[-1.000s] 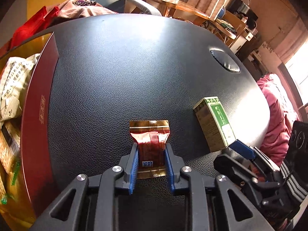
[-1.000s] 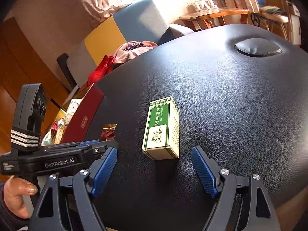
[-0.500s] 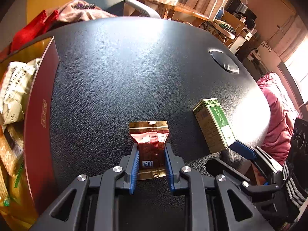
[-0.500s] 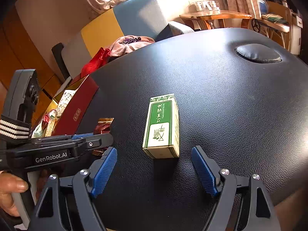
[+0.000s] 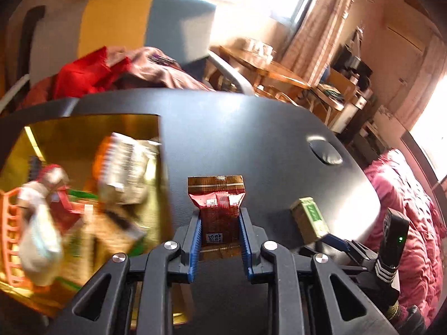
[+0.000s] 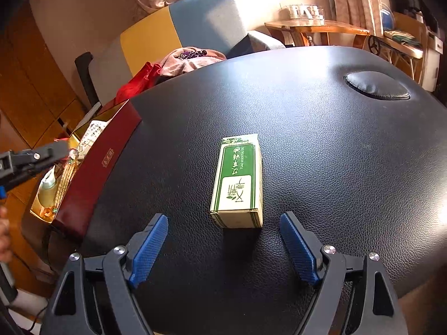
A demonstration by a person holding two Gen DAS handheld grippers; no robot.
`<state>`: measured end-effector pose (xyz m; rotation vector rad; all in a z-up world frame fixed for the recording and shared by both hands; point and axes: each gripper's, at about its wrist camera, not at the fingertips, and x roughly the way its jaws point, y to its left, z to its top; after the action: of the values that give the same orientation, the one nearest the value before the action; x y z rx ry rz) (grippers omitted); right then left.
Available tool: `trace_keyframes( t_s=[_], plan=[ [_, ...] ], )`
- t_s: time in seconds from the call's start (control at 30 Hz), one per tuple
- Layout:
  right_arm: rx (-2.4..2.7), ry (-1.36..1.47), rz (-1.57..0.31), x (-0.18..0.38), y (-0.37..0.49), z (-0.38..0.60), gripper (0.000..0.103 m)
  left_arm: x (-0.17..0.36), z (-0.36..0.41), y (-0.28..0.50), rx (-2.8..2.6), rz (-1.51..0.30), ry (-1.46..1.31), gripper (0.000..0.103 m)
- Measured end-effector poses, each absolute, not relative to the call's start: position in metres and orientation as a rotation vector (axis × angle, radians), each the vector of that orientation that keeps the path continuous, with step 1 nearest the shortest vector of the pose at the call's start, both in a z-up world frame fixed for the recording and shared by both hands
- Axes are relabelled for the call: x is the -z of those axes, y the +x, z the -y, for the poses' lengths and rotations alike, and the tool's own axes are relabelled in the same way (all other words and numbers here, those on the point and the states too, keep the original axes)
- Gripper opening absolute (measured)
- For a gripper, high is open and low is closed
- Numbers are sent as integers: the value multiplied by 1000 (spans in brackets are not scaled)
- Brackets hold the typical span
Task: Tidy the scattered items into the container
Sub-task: 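Carry the red packet into the gold box and open the left tool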
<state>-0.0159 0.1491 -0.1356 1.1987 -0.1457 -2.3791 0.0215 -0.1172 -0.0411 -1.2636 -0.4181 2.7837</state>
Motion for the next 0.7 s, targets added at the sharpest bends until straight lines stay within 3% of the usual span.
trace_keyframes(
  t_s=[0.2, 0.4, 0.7],
  plan=[
    [2392, 1213, 99, 137, -17, -140, 96, 37, 197, 33, -2937, 431, -1309, 24],
    [2414, 1220, 40, 138, -15, -132, 96, 58, 250, 38, -2972, 508, -1399, 24],
    [2424, 1233, 19, 139, -15, -131, 96, 70, 264, 38, -2965, 537, -1398, 28]
  ],
)
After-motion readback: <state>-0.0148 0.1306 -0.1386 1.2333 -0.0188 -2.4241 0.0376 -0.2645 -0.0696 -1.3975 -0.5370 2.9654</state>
